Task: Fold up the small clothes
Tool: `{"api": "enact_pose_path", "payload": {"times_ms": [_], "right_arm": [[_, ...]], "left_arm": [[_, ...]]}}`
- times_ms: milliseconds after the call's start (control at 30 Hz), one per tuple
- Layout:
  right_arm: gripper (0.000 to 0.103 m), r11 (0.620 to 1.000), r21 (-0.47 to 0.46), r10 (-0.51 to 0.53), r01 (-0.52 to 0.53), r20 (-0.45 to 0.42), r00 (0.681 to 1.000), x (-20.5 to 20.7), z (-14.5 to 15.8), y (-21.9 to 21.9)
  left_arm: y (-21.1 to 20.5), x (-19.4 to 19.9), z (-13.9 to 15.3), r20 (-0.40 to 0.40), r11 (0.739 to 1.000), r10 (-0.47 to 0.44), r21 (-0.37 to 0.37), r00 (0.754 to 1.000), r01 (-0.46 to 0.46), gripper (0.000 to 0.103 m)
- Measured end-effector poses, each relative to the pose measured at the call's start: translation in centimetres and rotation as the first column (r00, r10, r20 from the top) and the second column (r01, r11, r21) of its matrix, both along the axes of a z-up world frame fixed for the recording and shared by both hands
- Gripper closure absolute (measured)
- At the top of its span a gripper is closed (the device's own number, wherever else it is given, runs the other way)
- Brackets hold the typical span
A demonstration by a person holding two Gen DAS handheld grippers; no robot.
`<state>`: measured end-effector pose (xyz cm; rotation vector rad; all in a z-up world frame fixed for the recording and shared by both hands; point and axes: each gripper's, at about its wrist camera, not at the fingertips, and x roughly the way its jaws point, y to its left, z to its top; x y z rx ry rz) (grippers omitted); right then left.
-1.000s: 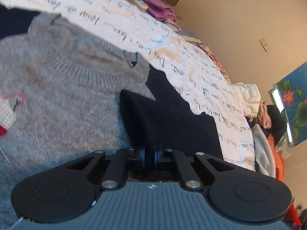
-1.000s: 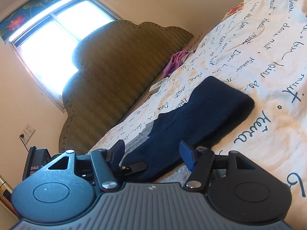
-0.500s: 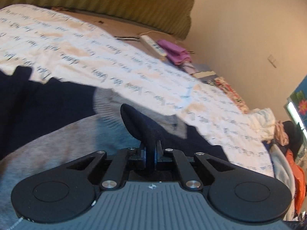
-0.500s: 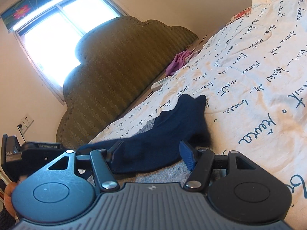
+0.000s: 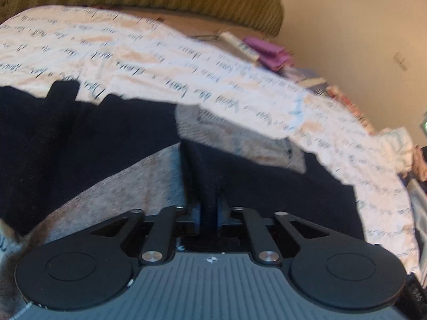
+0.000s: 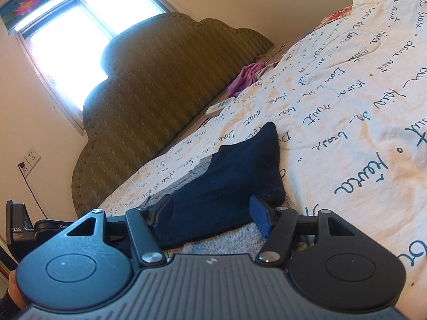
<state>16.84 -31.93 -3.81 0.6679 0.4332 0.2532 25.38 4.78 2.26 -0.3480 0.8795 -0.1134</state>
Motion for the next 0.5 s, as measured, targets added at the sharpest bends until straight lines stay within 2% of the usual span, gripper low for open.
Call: {"api": "enact_pose_path", "payload": {"times_ms": [67,100,167,200,233,267,367,433,500], "right_arm": [[0.039,0.999,-0.034,0.014,-0.014,-0.001,1.0,-0.3,0.9,0.3],[0.039,0.999,-0.041,0.03,-0.029,0.017,0.999,-0.5,1.6,0.4],[0.039,0.998,-0.029,0.055,-0.052,0.075,0.996,-0.9,3.4,0.2],[0.034,0.998,-0.018,0.058,-0.057,0.091,0.994,-0.5,4.1,0.2],[0.024,0.998,0.001,0.059,-0.06,0.1,0.993,0.3,5.1,0.1],[0.022,0.998,0.008,0.058,-0.059,0.102,0.993,1.4,5.7,0.3],[0.021,0.997,-0.048,0.06,-0.058,0.046,0.997,6.2,6.4,2.1],[0.022,0.99,-0.133,0.049,-0.052,-0.028,0.998,9.2,5.8,3.5],[0.022,0.976,-0.216,0.009,-0.032,-0.108,0.994,11.0,4.5,4.3]], "left_arm": [[1.1,-0.5,0.4,-0.014,0.998,0.062,0.01,0.998,-0.061,0.067],[1.7,-1.3,1.2,0.016,0.995,0.095,0.016,0.995,-0.095,0.063],[1.7,-2.9,2.8,0.131,0.992,0.106,0.056,0.986,-0.114,0.05],[1.1,-3.5,3.5,0.193,0.991,0.088,0.087,0.977,-0.106,0.041],[0.3,-3.8,3.8,0.229,0.99,0.061,0.11,0.971,-0.088,0.033],[-0.7,-3.7,3.8,0.234,0.991,0.028,0.121,0.972,-0.057,0.031],[-3.7,-2.4,1.9,0.162,0.994,-0.048,0.109,0.986,0.031,0.031],[-5.2,-1.4,-0.1,0.11,0.99,-0.07,0.129,0.991,0.056,0.035],[-5.9,-1.1,-1.5,0.109,0.984,-0.078,0.171,0.991,0.058,0.032]]}}
